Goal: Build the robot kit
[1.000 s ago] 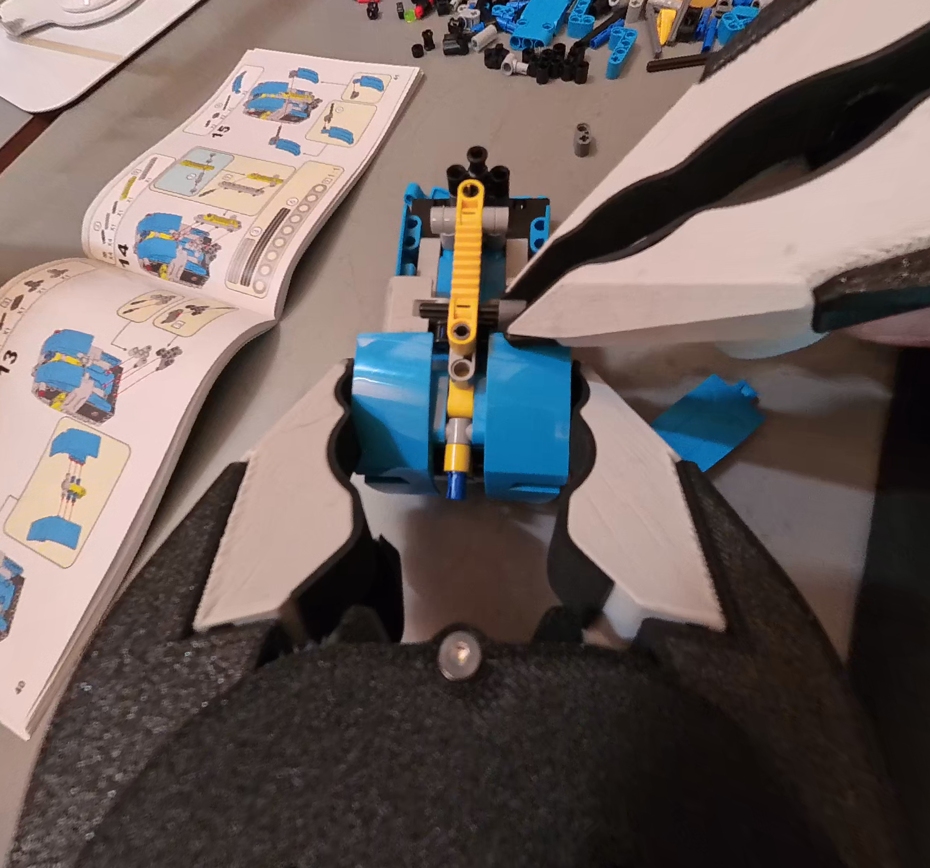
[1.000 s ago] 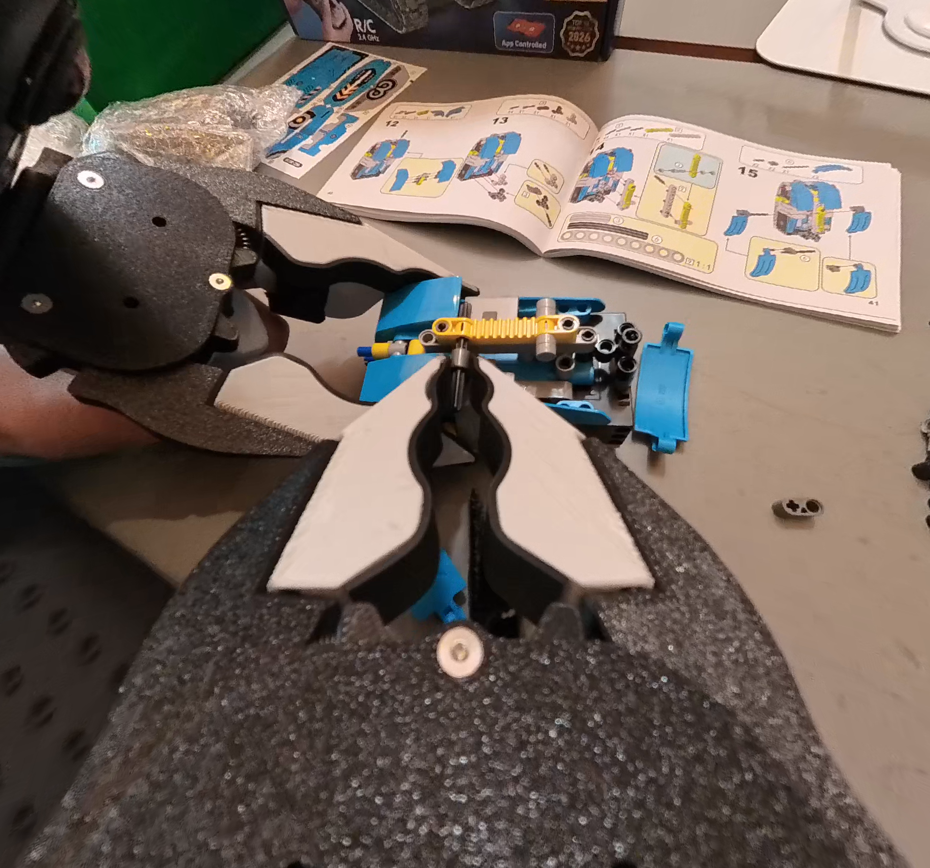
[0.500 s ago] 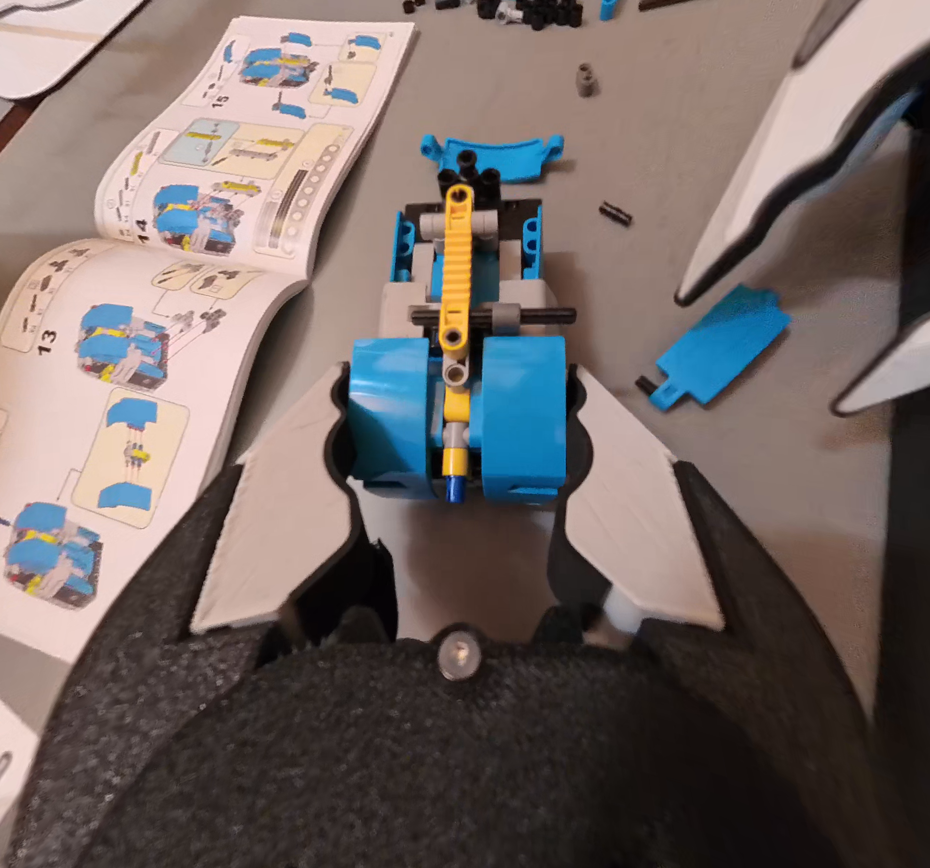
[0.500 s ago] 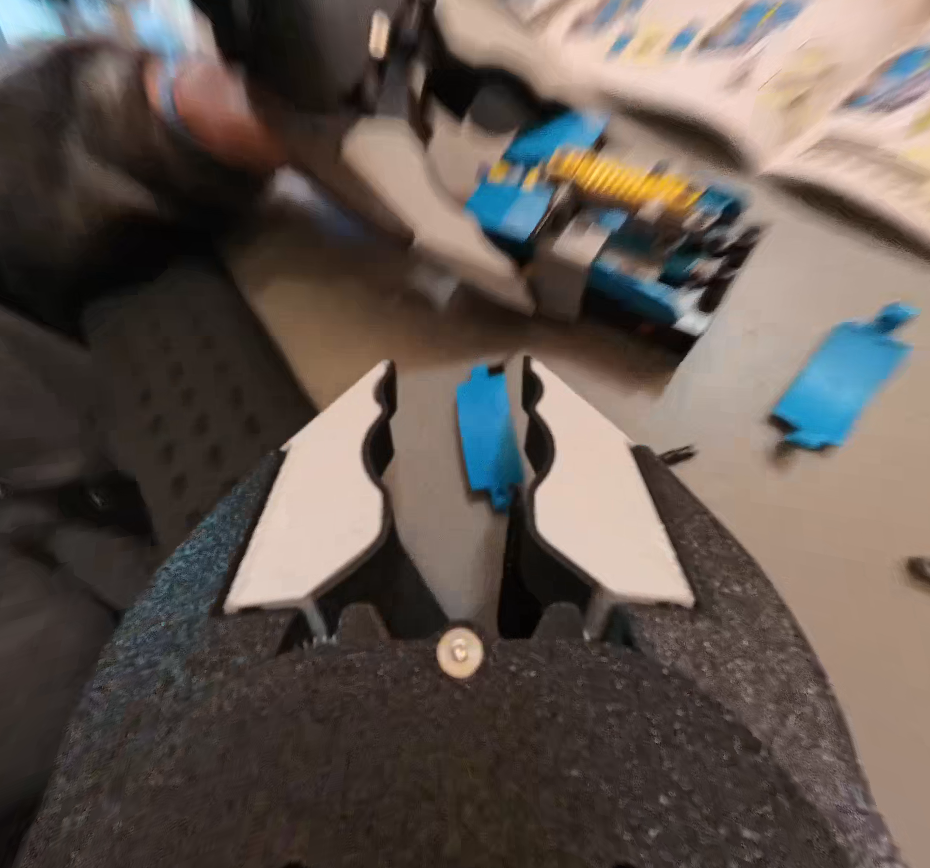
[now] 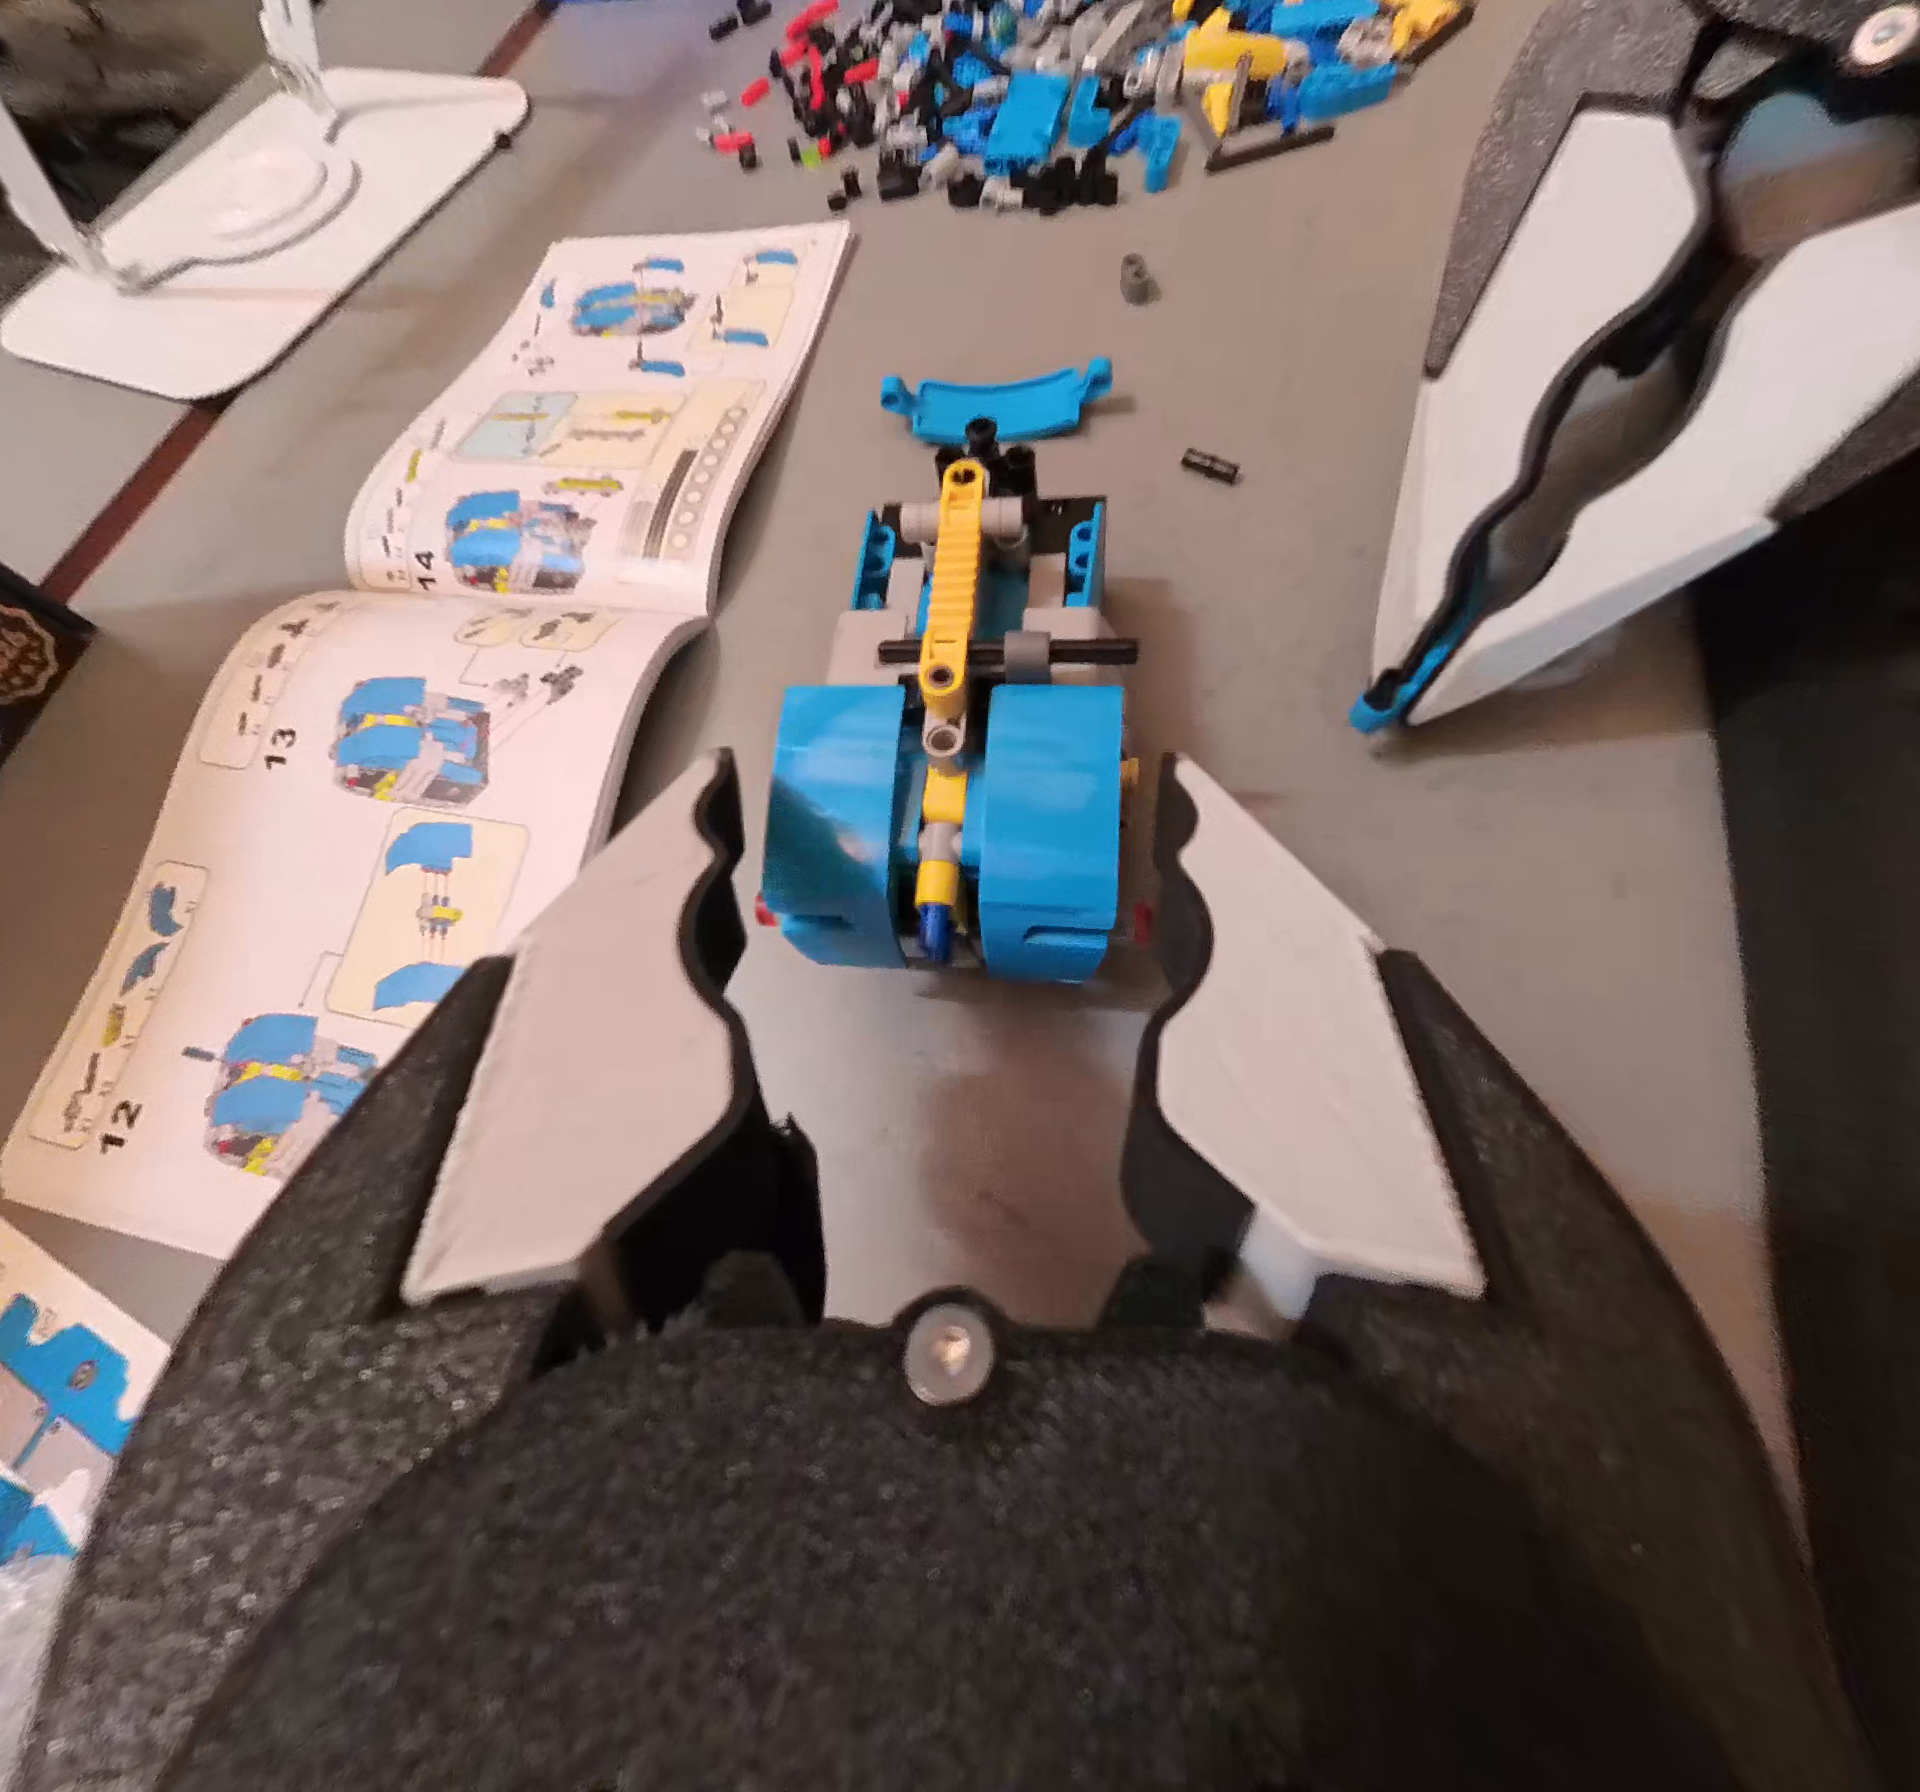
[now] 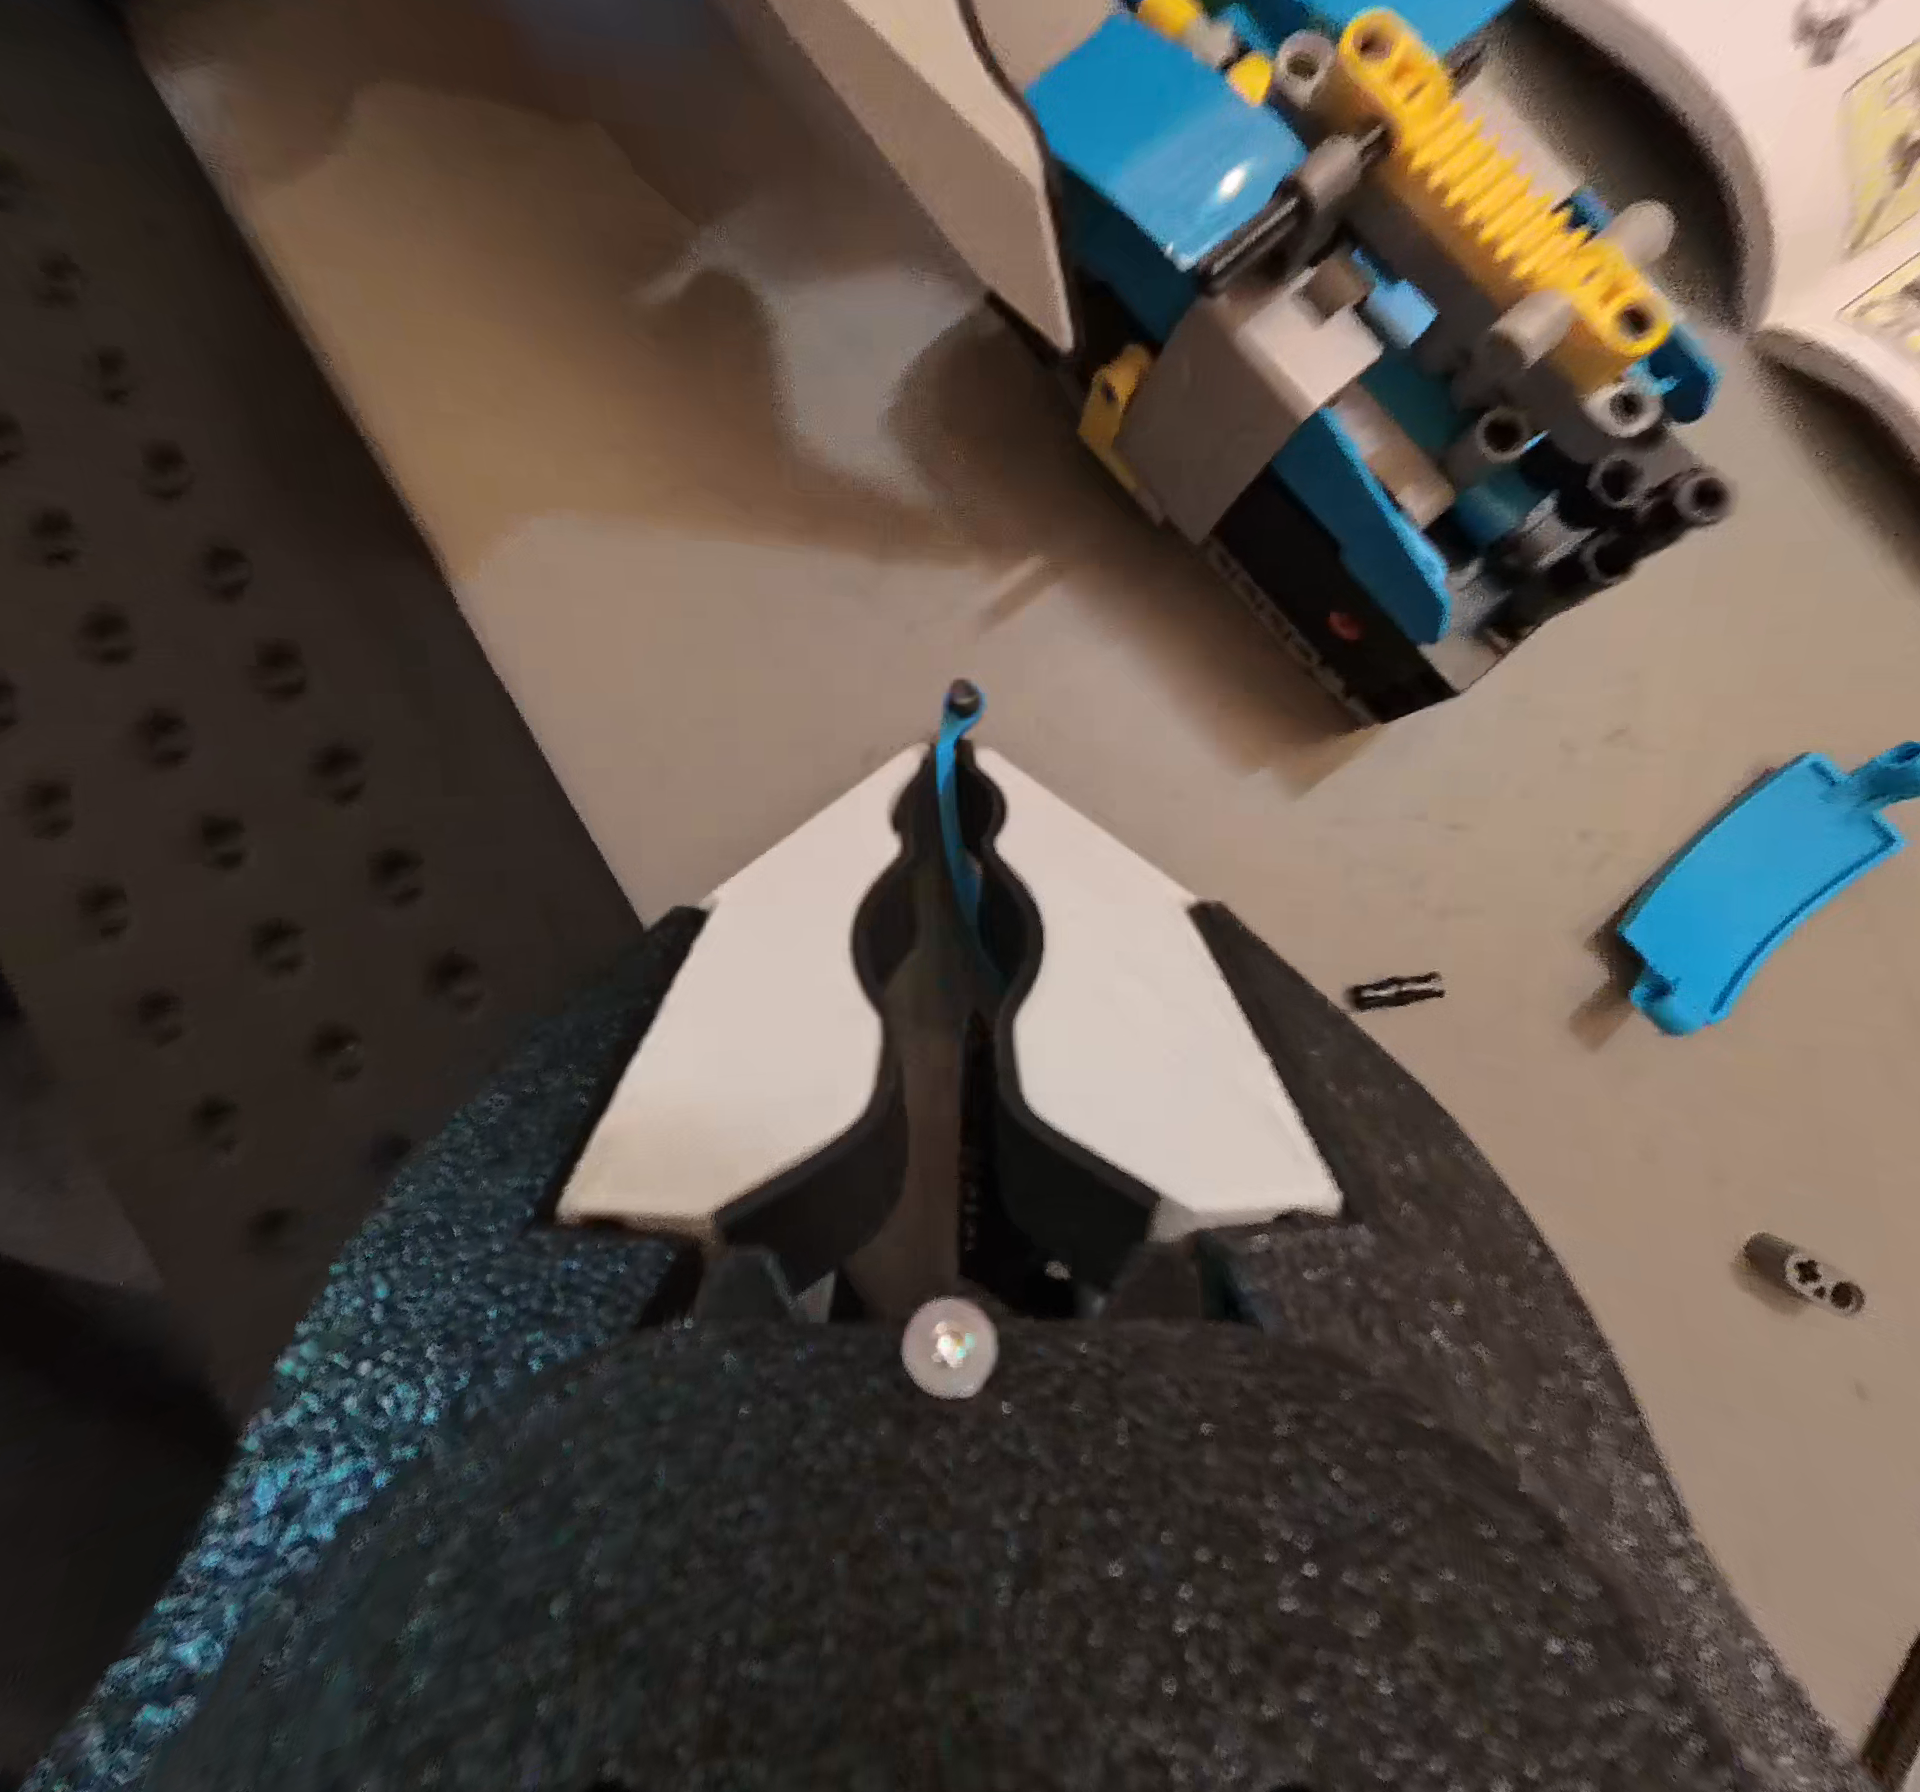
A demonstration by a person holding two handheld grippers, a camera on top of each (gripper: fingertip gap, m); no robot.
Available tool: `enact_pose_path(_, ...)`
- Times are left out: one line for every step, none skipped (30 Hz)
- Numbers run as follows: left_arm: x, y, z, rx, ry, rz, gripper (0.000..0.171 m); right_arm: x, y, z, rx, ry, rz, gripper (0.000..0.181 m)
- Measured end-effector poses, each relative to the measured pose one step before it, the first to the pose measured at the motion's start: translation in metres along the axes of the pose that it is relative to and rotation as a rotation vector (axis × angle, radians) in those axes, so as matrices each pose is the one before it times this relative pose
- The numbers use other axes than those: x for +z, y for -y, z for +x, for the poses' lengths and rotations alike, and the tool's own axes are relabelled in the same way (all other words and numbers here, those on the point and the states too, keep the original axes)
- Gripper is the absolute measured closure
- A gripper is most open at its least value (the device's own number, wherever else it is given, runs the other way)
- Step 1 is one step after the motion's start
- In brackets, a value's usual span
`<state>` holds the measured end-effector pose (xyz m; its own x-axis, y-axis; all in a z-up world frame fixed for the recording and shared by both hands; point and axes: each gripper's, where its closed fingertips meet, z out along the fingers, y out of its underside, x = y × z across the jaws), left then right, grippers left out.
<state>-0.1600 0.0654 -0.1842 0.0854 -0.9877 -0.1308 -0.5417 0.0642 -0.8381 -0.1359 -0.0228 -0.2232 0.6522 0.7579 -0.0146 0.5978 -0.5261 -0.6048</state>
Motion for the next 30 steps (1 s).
enact_pose_path(-0.00407,0.00491,-0.00014,0.004,0.0026,0.02694,0.097,-0.00399,0.00485,-0.00019,-0.0007,0.0056,0.0352,0.179)
enact_pose_path(-0.00498,0.00638,-0.00006,0.0016,0.0014,0.03518,0.103,-0.0046,0.00544,-0.00278,0.0146,0.031,0.0395,0.179)
enact_pose_path(-0.00548,0.00794,0.00216,-0.0092,-0.0162,0.04381,0.11,-0.00455,0.00626,-0.00636,0.0141,0.0563,0.0457,0.179)
enact_pose_path(-0.00488,0.00811,0.00763,-0.0263,-0.0527,0.04509,0.116,-0.00421,0.0067,-0.00721,0.0198,0.0606,0.0493,0.179)
enact_pose_path(-0.00309,0.00679,0.01435,-0.0409,-0.0929,0.03723,0.117,-0.00325,0.00614,-0.00676,0.0284,0.0602,0.044,0.179)
enact_pose_path(-0.00072,0.00497,0.01712,-0.0484,-0.1081,0.02849,0.119,-0.00236,0.00634,-0.00565,0.0311,0.0563,0.0465,0.179)
enact_pose_path(0.00132,0.00367,0.01598,-0.0466,-0.0981,0.02447,0.121,-0.00153,0.00603,-0.00522,0.0375,0.0599,0.0455,0.179)
enact_pose_path(0.00258,0.00178,0.01382,-0.0371,-0.0843,0.01679,0.125,-0.00094,0.00529,-0.00573,0.0404,0.0664,0.0384,0.179)
enact_pose_path(0.00335,-0.00037,0.01034,-0.0269,-0.0634,0.00543,0.128,-0.00046,0.0047,-0.00612,0.0312,0.0638,0.0341,0.179)
enact_pose_path(0.00373,-0.00234,0.00608,-0.0171,-0.038,-0.00562,0.13,0.00007,0.00443,-0.00413,0.0165,0.0429,0.0299,0.179)
enact_pose_path(0.00362,-0.00401,0.00319,-0.0087,-0.021,-0.01483,0.132,0.00037,0.00337,-0.00252,0.0047,0.0255,0.0203,0.179)
enact_pose_path(0.00292,-0.00324,0.00317,-0.0044,-0.0218,-0.01009,0.137,0.0005,0.00219,-0.00132,-0.0013,0.0116,0.0099,0.179)
enact_pose_path(0.00135,-0.00073,0.00317,-0.0071,-0.0258,0.0042,0.143,0.00062,-0.00099,0.00076,-0.0104,-0.0051,-0.0097,0.179)
enact_pose_path(0.0002,0.00072,0.0012,-0.0158,-0.0172,0.01024,0.143,-0.00011,0.0005,-0.00007,-0.0101,-0.0018,0.0015,0.179)
enact_pose_path(-0.00024,0.00124,0.00005,-0.0234,-0.0129,0.01071,0.144,-0.0009,0.00153,0.00001,-0.0018,0.0001,0.0076,0.179)
enact_pose_path(-0.00008,0.0009,0.00131,-0.0236,-0.021,0.00879,0.149,-0.00115,0.00126,0.00008,0.0008,0.0009,0.0075,0.179)
enact_pose_path(0.00045,-0.00006,0.00266,-0.0171,-0.0258,0.00419,0.156,-0.00068,0.00005,-0.00027,-0.0029,0.0027,0.0002,0.179)
enact_pose_path(0.00077,-0.00071,0.00152,-0.0101,-0.0138,0.00138,0.157,-0.00023,-0.00077,0.00013,-0.0082,-0.0023,-0.0043,0.179)
enact_pose_path(0.00048,-0.00015,-0.00073,-0.0055,0.0026,0.00234,0.158,-0.00034,-0.00071,0.00092,-0.0095,-0.0091,-0.0032,0.179)
enact_pose_path(0.00012,0.00055,-0.00121,-0.0052,0.0057,0.00485,0.158,-0.00073,0.00027,0.00165,-0.006,-0.0113,0.0046,0.179)
enact_pose_path(-0.00026,0.00123,-0.00149,-0.008,0.0063,0.0075,0.159,-0.00073,0.00085,0.00103,0.0009,-0.0048,0.0083,0.179)
enact_pose_path(-0.00059,0.0019,-0.00268,-0.0138,0.0127,0.01057,0.16,-0.00081,0.00175,0.0025,0.0012,-0.0133,0.0138,0.179)
enact_pose_path(-0.00078,0.00222,-0.0037,-0.0262,0.0162,0.01205,0.16,-0.00085,0.00216,0.00394,-0.0043,-0.0245,0.0144,0.179)
enact_pose_path(-0.00105,0.00291,-0.00372,-0.0315,0.0142,0.01717,0.161,-0.00063,0.00228,0.00412,-0.0161,-0.0319,0.0146,0.178)
enact_pose_path(-0.00146,0.0037,-0.00352,-0.0299,0.0135,0.02473,0.165,-0.00067,0.00311,0.00368,-0.0243,-0.0372,0.0183,0.178)
enact_pose_path(-0.00218,0.00404,-0.00453,-0.0341,0.0185,0.02707,0.166,-0.00036,0.00248,0.0044,-0.034,-0.0501,0.0106,0.171)
enact_pose_path(-0.00251,0.00342,-0.00509,-0.0364,0.0188,0.02339,0.166,-0.00104,0.00314,0.00877,-0.0406,-0.0873,0.0132,0.161)
enact_pose_path(-0.00265,0.00293,-0.0044,-0.029,0.0136,0.0215,0.166,-0.00174,0.00261,0.00771,-0.0525,-0.083,0.0107,0.159)
enact_pose_path(-0.00207,0.002,-0.00378,-0.02,0.0106,0.01415,0.165,-0.00134,0.00236,0.00195,-0.0417,-0.0444,0.0103,0.16)
enact_pose_path(-0.0013,0.0009,-0.00393,-0.0152,0.0131,0.00737,0.165,-0.0007,0.00204,-0.00202,-0.0217,-0.0128,0.0088,0.161)
